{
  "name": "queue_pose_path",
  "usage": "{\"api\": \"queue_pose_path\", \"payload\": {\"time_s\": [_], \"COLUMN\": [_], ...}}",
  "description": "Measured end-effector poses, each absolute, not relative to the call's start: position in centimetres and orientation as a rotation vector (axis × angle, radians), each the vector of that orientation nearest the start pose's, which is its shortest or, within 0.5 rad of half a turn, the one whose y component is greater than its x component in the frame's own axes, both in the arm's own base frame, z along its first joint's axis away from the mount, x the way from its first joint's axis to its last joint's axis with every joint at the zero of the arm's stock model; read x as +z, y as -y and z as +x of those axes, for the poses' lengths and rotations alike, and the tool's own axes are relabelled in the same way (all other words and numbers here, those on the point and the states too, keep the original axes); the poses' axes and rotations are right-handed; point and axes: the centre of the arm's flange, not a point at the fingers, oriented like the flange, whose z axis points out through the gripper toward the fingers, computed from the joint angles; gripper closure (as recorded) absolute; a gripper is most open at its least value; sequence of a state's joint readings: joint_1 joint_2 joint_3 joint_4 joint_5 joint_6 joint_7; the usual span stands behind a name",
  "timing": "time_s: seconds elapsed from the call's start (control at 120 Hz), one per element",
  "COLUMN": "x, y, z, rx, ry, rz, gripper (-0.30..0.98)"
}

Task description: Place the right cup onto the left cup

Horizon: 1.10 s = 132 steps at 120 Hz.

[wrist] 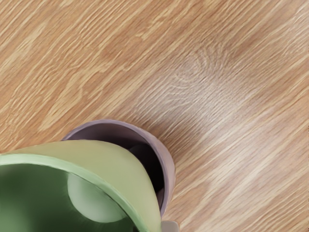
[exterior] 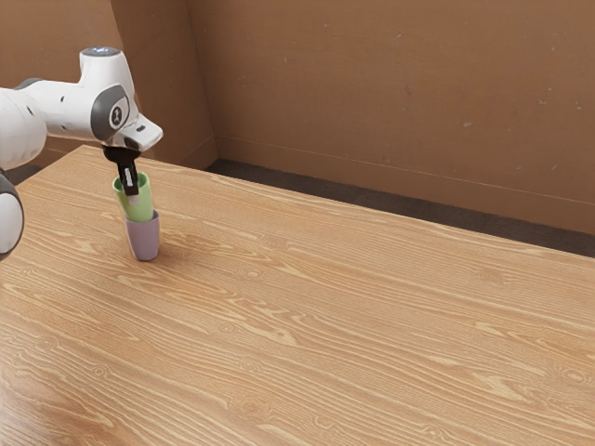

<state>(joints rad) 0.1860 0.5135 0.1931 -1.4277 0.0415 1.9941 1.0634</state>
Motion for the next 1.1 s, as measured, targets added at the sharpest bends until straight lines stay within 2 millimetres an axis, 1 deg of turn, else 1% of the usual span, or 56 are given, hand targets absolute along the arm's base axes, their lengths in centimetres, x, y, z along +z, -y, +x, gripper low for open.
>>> {"api": "queue_pose_path", "payload": {"time_s": [0.133,0.425,0.575,0.65,0.733,0.8,0.867,0.942,0.992,1.1], "x": [40.8,40.4,40.8,42.4,44.9,47.0,50.0,52.2,53.0,53.5], "y": [-24.1,-24.2,-23.8,-23.5,-21.9,-19.8,-16.8,-14.2,-13.1,-12.3], "z": [66.1,66.0,66.1,65.9,65.4,64.7,63.8,63.1,62.8,62.3], "rx": [0.068,0.077,0.076,0.054,0.026,0.004,-0.024,-0.031,-0.023,0.019], "ry": [-1.071,-1.075,-1.076,-1.075,-1.092,-1.115,-1.158,-1.202,-1.221,-1.241], "rz": [-2.812,-2.814,-2.812,-2.8,-2.788,-2.779,-2.762,-2.752,-2.752,-2.767], "gripper": [0.79,0.79,0.45,0.32,0.21,0.16,0.11,0.08,0.06,0.04]}}
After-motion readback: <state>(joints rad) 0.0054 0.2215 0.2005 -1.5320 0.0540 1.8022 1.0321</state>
